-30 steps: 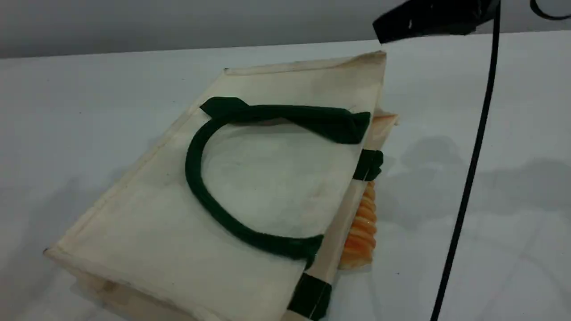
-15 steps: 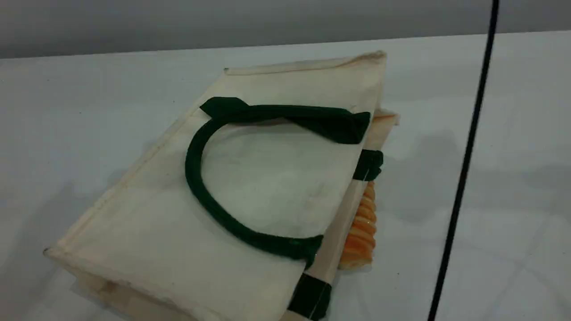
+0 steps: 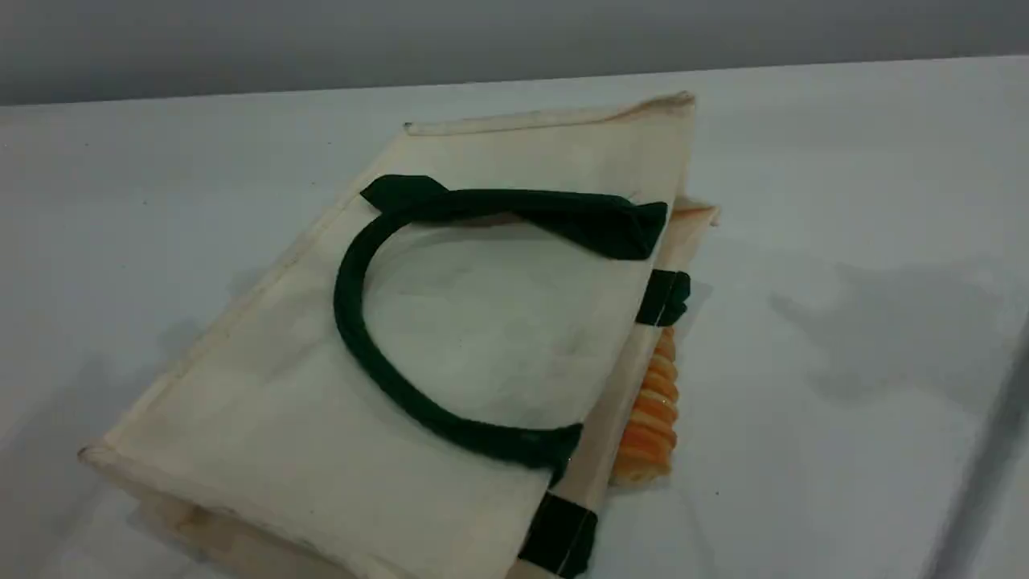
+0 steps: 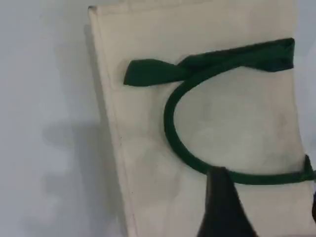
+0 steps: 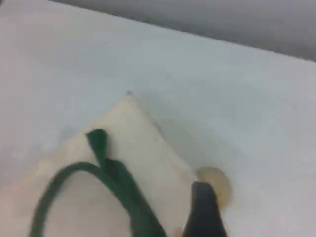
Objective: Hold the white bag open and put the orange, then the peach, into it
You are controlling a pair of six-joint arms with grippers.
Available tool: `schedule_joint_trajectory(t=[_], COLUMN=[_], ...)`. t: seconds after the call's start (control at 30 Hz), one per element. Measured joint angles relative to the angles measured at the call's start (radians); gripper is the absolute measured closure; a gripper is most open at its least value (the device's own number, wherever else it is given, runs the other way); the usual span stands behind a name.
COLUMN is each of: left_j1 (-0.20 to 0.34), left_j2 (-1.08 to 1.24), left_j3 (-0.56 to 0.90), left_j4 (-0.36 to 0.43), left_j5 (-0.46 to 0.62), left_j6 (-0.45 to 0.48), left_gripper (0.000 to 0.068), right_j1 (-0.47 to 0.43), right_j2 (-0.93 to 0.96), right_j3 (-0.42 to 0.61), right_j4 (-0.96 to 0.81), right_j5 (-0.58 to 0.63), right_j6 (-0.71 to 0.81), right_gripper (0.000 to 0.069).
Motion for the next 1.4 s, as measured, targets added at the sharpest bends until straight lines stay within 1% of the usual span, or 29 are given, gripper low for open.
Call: schedule_joint_trajectory(t=[0.13, 0.23, 0.37, 0.47, 0.53, 0.83, 0.97, 1.13, 1.23, 1.27, 1.4], left_j1=[0.000, 0.000, 0.000, 0.000, 0.000, 0.000, 0.000, 0.000, 0.000, 0.000, 0.000], left_j2=[-0.052, -0.097, -0.168, -0.230, -0.267, -0.413, -0.492, -0.625, -0.720, -0.756, -0.901], left_j3=[0.000, 0.000, 0.000, 0.000, 0.000, 0.012, 0.101, 0.278, 0.392, 0.432, 0.569], left_j4=[0.000, -0.008, -0.008, -0.006, -0.006, -0.005, -0.005, 0.000, 0.000, 0.000, 0.000], left_j5=[0.015, 0.016, 0.027, 0.052, 0.050, 0.043, 0.043, 0.044, 0.044, 0.035, -0.056], left_j6=[0.000, -0.005, -0.005, -0.005, -0.006, -0.077, -0.086, -0.086, -0.085, -0.085, -0.091], left_gripper=[0.0295, 0.0295, 0.0295, 0.0295, 0.0295, 0.0295, 0.0295, 0.0295, 0.0295, 0.0295, 0.0295], right_j1=[0.000, 0.001, 0.002, 0.002, 0.002, 0.002, 0.002, 0.001, 0.001, 0.001, 0.001], right_j2=[-0.116, -0.200, -0.306, -0.388, -0.437, -0.767, -0.934, -1.127, -1.212, -1.239, -1.313], right_j3=[0.000, 0.000, 0.000, 0.008, 0.028, 0.188, 0.241, 0.268, 0.298, 0.314, 0.395], right_j4=[-0.234, -0.396, -0.522, -0.543, -0.542, -0.543, -0.548, -0.564, -0.578, -0.587, -0.631], right_j5=[0.114, 0.171, 0.265, 0.337, 0.371, 0.406, 0.429, 0.468, 0.461, 0.454, 0.446], right_j6=[0.192, 0.336, 0.443, 0.467, 0.481, 0.535, 0.571, 0.593, 0.626, 0.626, 0.638], right_gripper=[0.0232, 0.0232, 0.0232, 0.0232, 0.0232, 0.0232, 0.0232, 0.0232, 0.0232, 0.0232, 0.0232])
